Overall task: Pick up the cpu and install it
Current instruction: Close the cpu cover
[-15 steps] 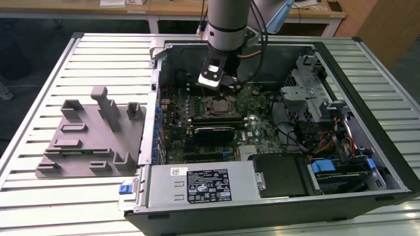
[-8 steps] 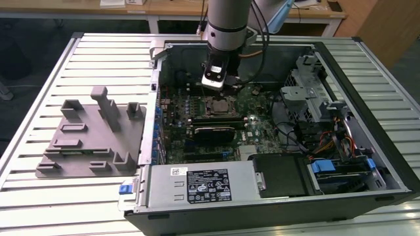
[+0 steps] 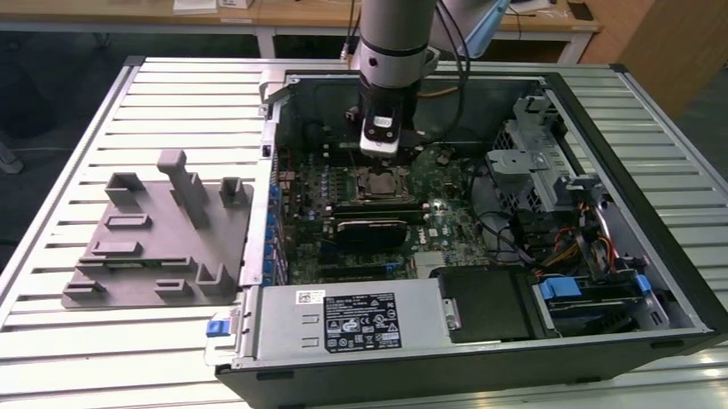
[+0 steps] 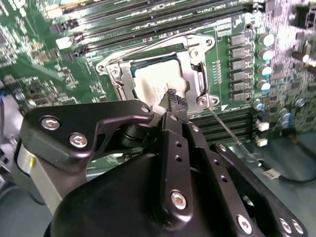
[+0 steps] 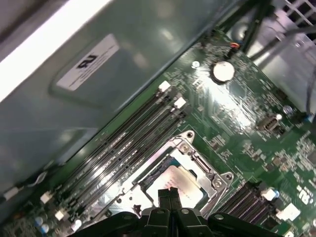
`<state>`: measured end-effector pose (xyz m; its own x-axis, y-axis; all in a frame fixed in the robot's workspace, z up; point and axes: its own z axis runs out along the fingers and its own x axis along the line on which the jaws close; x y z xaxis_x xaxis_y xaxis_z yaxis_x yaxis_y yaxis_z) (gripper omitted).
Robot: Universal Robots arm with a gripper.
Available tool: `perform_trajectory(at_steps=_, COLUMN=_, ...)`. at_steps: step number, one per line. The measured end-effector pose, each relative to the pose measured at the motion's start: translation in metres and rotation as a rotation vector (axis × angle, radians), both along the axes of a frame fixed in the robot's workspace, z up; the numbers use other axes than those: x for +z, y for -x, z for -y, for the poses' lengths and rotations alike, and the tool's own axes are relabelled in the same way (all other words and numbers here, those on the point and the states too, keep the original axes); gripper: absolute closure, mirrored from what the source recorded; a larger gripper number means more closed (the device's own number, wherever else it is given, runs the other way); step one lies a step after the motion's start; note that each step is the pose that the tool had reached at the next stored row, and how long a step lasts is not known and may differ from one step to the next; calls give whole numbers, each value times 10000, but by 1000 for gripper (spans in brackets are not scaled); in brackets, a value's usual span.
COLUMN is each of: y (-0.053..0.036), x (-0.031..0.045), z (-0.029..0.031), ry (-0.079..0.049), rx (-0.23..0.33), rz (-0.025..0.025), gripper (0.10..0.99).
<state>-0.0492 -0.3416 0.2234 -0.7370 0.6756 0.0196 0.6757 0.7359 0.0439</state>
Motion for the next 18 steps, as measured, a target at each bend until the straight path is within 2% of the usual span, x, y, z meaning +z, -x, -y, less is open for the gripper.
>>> perform_trajectory(at_steps=18, y=0, x=-13, z=0, ry=42, rx=3275, rz=-2, gripper=980)
